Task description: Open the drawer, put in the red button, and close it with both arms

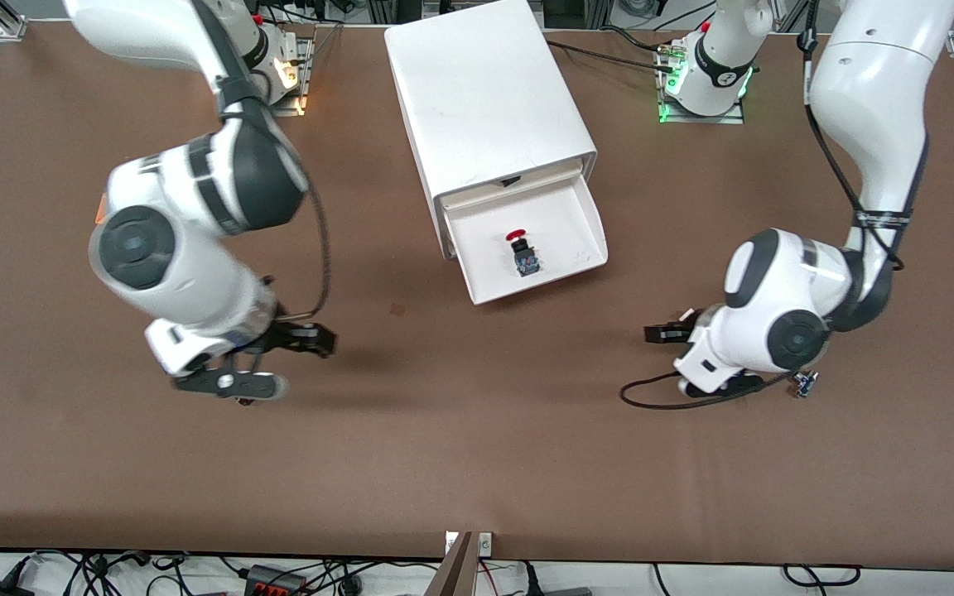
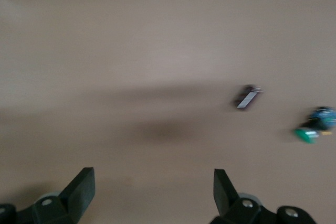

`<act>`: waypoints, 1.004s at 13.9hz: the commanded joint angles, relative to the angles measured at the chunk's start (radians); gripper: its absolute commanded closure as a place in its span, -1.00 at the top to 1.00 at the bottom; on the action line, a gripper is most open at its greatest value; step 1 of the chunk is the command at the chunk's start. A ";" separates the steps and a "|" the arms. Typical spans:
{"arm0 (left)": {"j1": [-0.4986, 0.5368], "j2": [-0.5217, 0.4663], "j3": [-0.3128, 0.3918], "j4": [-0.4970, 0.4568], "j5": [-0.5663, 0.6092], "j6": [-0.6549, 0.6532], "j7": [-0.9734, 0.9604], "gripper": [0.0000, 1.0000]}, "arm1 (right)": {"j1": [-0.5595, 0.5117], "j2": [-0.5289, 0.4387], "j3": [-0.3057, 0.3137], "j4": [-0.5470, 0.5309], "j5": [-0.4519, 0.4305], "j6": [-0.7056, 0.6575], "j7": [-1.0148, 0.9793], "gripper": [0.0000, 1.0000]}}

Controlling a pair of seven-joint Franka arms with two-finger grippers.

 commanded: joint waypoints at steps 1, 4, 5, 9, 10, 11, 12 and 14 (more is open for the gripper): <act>-0.021 -0.006 -0.020 0.003 -0.019 0.019 -0.040 1.00 | -0.064 -0.092 0.019 -0.122 -0.027 -0.008 -0.075 1.00; -0.022 -0.008 -0.101 -0.013 -0.072 0.082 -0.088 1.00 | -0.164 -0.154 0.022 -0.194 -0.019 0.001 -0.203 1.00; -0.042 -0.005 -0.121 -0.017 -0.070 0.093 -0.157 1.00 | -0.194 -0.162 0.022 -0.196 -0.018 -0.009 -0.222 1.00; -0.107 -0.001 -0.122 -0.056 -0.061 0.185 -0.314 1.00 | -0.239 -0.226 0.018 -0.194 -0.033 -0.096 -0.276 1.00; -0.110 -0.001 -0.123 -0.059 -0.061 0.185 -0.322 1.00 | -0.253 -0.241 0.018 -0.190 -0.033 -0.118 -0.285 1.00; -0.119 -0.006 -0.125 -0.072 -0.061 0.185 -0.331 1.00 | -0.271 -0.248 0.013 -0.188 -0.033 -0.129 -0.299 1.00; -0.125 -0.009 -0.126 -0.086 -0.062 0.185 -0.360 1.00 | -0.291 -0.266 0.010 -0.190 -0.033 -0.144 -0.314 1.00; -0.127 -0.011 -0.169 -0.103 -0.062 0.179 -0.433 1.00 | -0.328 -0.290 0.013 -0.194 -0.033 -0.152 -0.375 1.00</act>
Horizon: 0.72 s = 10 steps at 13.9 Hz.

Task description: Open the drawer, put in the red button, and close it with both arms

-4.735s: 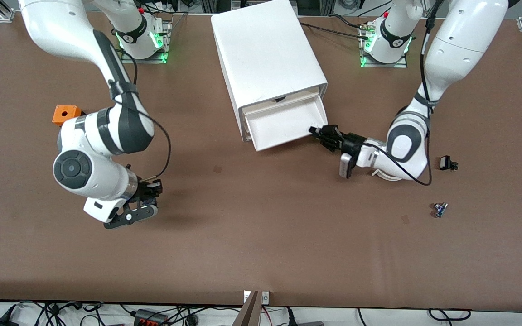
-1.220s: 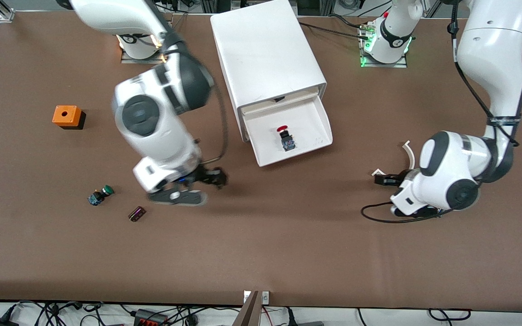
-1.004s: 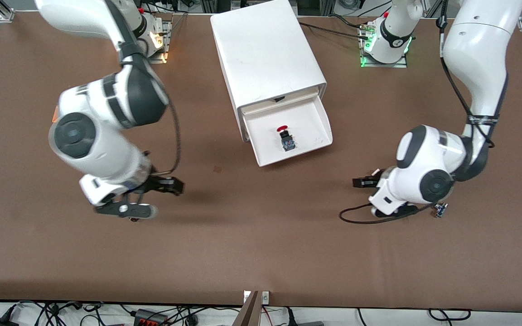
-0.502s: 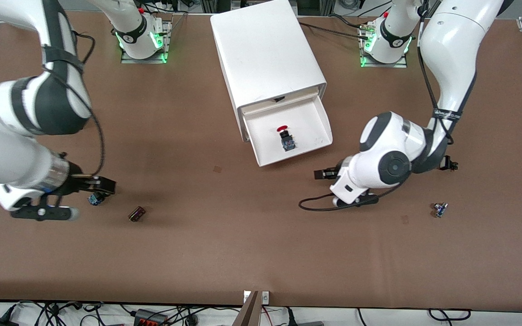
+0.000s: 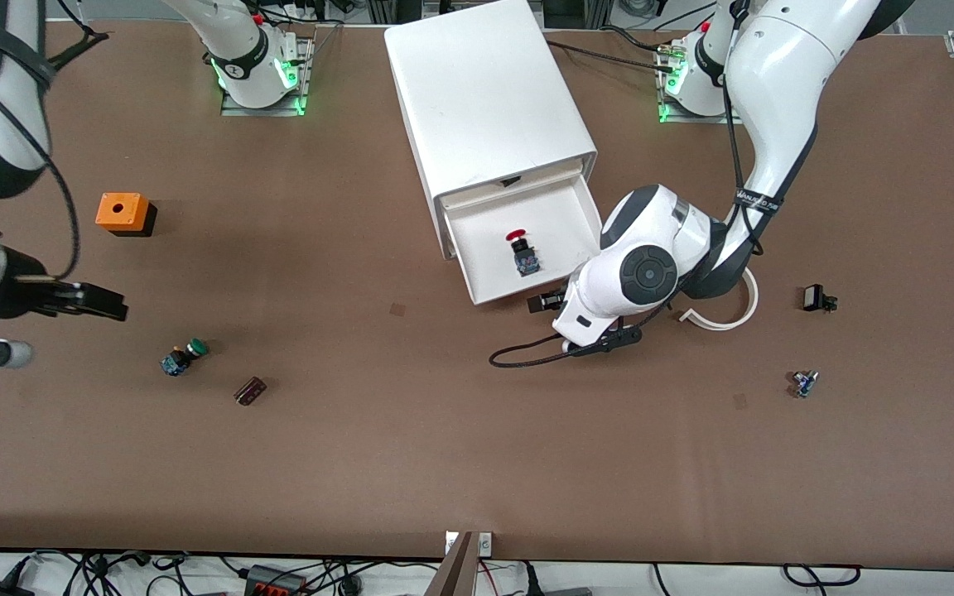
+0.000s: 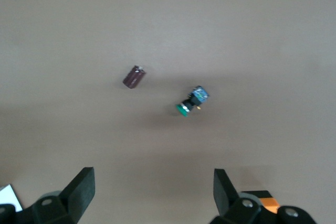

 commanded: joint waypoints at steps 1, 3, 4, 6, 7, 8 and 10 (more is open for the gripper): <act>0.002 -0.015 -0.056 -0.043 -0.003 -0.002 -0.102 1.00 | -0.055 -0.057 0.019 -0.044 -0.008 -0.009 -0.069 1.00; 0.002 -0.026 -0.088 -0.056 -0.003 -0.040 -0.134 1.00 | -0.110 -0.088 0.055 -0.065 -0.008 -0.010 -0.071 1.00; 0.001 -0.029 -0.100 -0.054 -0.003 -0.069 -0.149 1.00 | -0.125 -0.105 0.072 -0.087 -0.008 -0.015 -0.068 1.00; 0.001 -0.027 -0.125 -0.056 -0.005 -0.108 -0.166 1.00 | -0.125 -0.144 0.074 -0.142 -0.011 -0.015 -0.060 1.00; -0.001 -0.027 -0.134 -0.056 -0.006 -0.117 -0.173 1.00 | -0.122 -0.167 0.074 -0.173 -0.031 -0.018 -0.060 1.00; -0.001 -0.027 -0.148 -0.057 -0.006 -0.131 -0.183 1.00 | -0.122 -0.190 0.074 -0.209 -0.040 -0.009 -0.066 1.00; -0.001 -0.029 -0.160 -0.057 -0.006 -0.155 -0.199 1.00 | -0.119 -0.258 0.074 -0.313 -0.042 0.025 -0.063 1.00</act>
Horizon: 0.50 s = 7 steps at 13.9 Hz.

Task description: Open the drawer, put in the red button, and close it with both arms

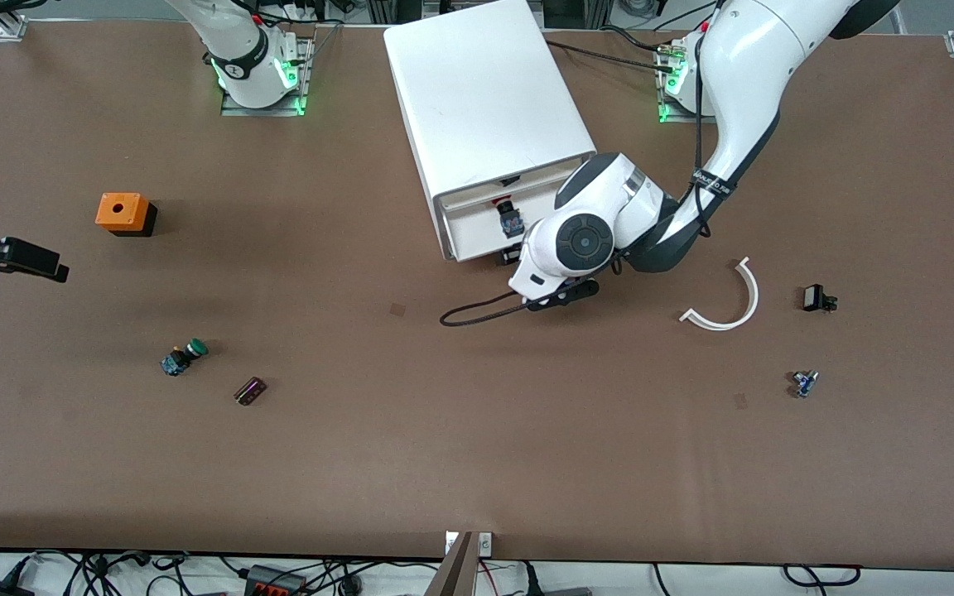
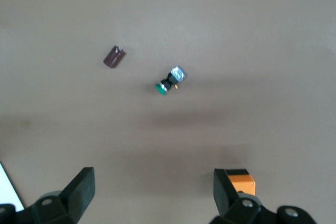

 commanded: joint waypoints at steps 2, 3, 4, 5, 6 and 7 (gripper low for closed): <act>0.011 -0.025 -0.041 -0.031 -0.008 -0.037 -0.026 1.00 | -0.009 -0.178 0.017 -0.264 -0.019 0.102 -0.009 1.00; 0.011 -0.025 -0.042 -0.036 -0.008 -0.037 -0.029 1.00 | -0.007 -0.204 0.017 -0.307 -0.019 0.119 -0.009 1.00; 0.009 -0.025 -0.045 -0.039 -0.008 -0.040 -0.030 1.00 | -0.007 -0.226 0.017 -0.341 -0.021 0.148 -0.010 1.00; 0.009 -0.025 -0.052 -0.046 -0.008 -0.040 -0.030 1.00 | -0.006 -0.244 0.018 -0.367 -0.028 0.161 -0.010 1.00; 0.009 -0.025 -0.055 -0.049 -0.008 -0.040 -0.030 1.00 | -0.001 -0.256 0.018 -0.380 -0.033 0.161 -0.010 1.00; 0.009 -0.025 -0.055 -0.051 -0.010 -0.040 -0.032 1.00 | -0.001 -0.264 0.018 -0.383 -0.033 0.159 -0.012 1.00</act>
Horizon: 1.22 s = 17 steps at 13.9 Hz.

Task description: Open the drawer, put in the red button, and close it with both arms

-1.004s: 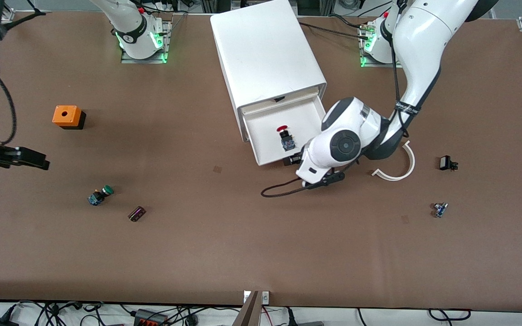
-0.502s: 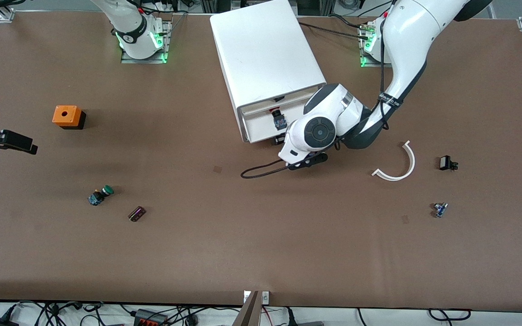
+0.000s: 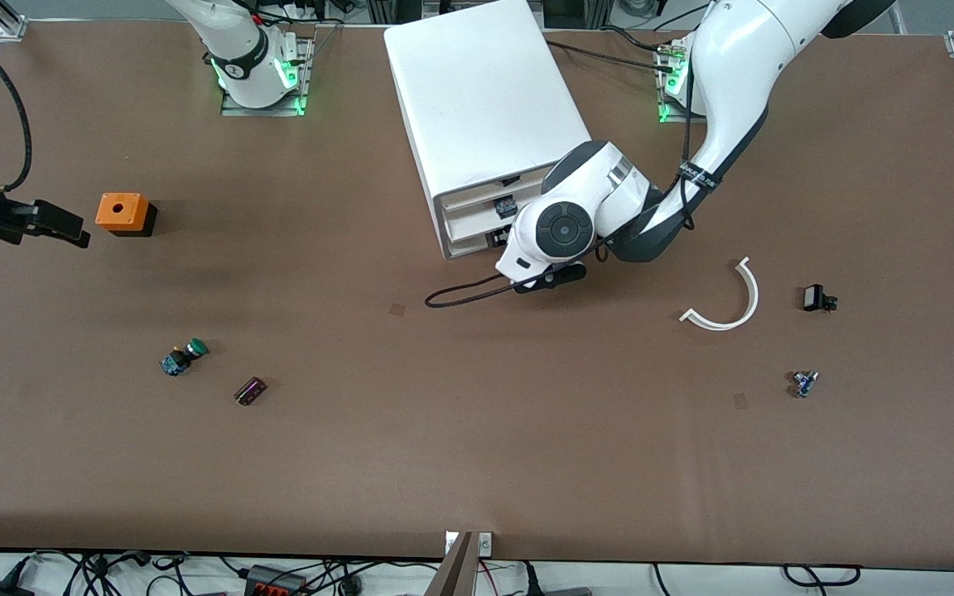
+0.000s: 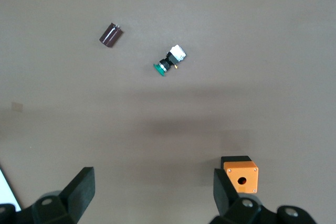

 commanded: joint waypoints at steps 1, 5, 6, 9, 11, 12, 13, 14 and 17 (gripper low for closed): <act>0.010 -0.025 -0.016 -0.029 -0.010 -0.010 -0.013 1.00 | 0.001 -0.066 0.010 -0.068 -0.017 0.025 -0.012 1.00; 0.006 -0.025 -0.016 -0.034 -0.011 -0.011 -0.021 1.00 | 0.001 -0.093 0.010 -0.093 -0.017 0.028 -0.012 1.00; 0.007 -0.026 -0.016 -0.034 -0.011 -0.015 -0.021 1.00 | 0.001 -0.093 0.010 -0.093 -0.015 0.025 -0.016 1.00; 0.004 -0.023 -0.019 -0.035 -0.013 -0.015 -0.027 1.00 | 0.003 -0.091 0.012 -0.088 -0.014 0.017 0.000 1.00; 0.006 -0.020 -0.031 -0.035 -0.013 -0.015 -0.027 1.00 | 0.001 -0.099 0.007 -0.082 -0.008 0.004 0.002 1.00; 0.007 -0.021 -0.031 -0.035 -0.013 -0.018 -0.027 1.00 | 0.003 -0.100 0.009 -0.082 -0.009 0.003 0.002 1.00; 0.006 -0.022 -0.035 -0.034 -0.014 -0.031 -0.027 1.00 | 0.004 -0.102 0.010 -0.082 -0.011 0.002 0.002 1.00; 0.007 -0.020 -0.038 -0.034 -0.014 -0.034 -0.027 1.00 | 0.004 -0.102 0.010 -0.082 -0.011 0.002 0.003 1.00; 0.009 -0.020 -0.039 -0.025 -0.014 -0.035 -0.027 1.00 | 0.006 -0.116 0.010 -0.093 -0.015 -0.010 0.002 1.00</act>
